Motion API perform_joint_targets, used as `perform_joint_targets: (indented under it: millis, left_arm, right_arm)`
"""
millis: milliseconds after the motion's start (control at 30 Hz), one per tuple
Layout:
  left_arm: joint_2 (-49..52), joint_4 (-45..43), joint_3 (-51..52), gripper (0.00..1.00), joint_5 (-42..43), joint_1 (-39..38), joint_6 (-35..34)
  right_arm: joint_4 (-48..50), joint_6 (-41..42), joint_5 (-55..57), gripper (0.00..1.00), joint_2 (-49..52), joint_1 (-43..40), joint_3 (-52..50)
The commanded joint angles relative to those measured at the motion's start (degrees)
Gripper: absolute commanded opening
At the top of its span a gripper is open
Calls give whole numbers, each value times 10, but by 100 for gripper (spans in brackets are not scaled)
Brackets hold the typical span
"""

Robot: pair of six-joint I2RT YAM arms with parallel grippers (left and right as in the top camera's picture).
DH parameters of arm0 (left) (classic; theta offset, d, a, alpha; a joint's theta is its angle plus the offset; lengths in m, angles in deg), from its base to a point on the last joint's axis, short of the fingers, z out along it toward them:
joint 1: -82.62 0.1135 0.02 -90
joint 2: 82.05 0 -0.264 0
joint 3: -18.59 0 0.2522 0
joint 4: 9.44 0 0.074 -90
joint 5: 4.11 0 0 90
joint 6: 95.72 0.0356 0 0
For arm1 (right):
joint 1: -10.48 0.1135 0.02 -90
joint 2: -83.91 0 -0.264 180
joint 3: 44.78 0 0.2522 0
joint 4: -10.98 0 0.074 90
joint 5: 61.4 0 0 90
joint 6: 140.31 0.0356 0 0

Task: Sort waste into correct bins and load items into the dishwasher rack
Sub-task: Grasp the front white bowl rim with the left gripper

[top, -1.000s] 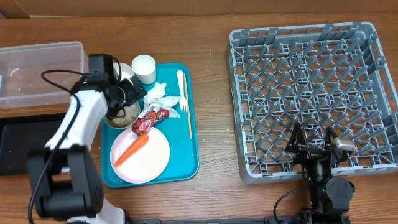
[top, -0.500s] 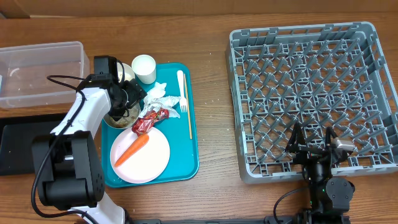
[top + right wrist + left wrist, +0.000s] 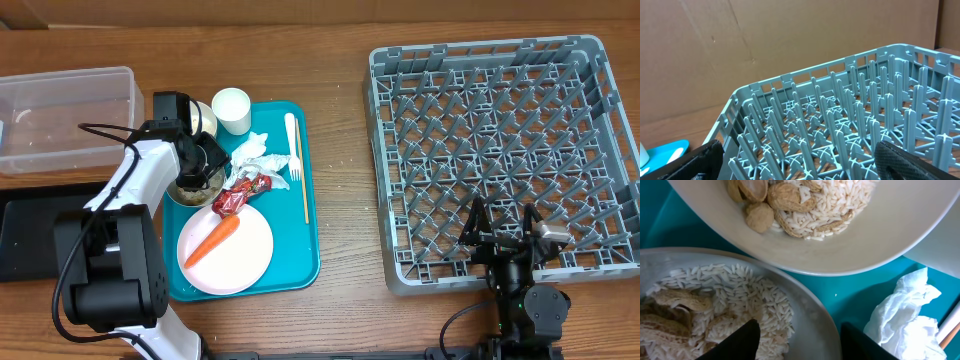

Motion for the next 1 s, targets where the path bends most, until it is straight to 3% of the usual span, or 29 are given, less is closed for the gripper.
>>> perform_joint_targets:
  millis: [0,233,567,700,833,967]
  left_arm:
    - [8,4,-10,52,-15,-2,4]
    - [8,8,-10,37,-15,-2,4]
    - [8,35,-28,33,-16,-1,17]
    - [8,55,-49,22,-19,-2,26]
    - [8,67,-59,21,-19,-2,28]
    - [8,76,-59,10,-19,-2,28]
  right_arm:
    - [3,-1,6,100,-5,3,-6]
    - [3,-1,5,100,-5,3,-6]
    - [3,-1,5,100,-5,3,-6]
    - [3,-1,6,100,-5,3,-6]
    - [3,-1,5,100,-5,3,-6]
    - [3,-1,6,100,-5,3,-6]
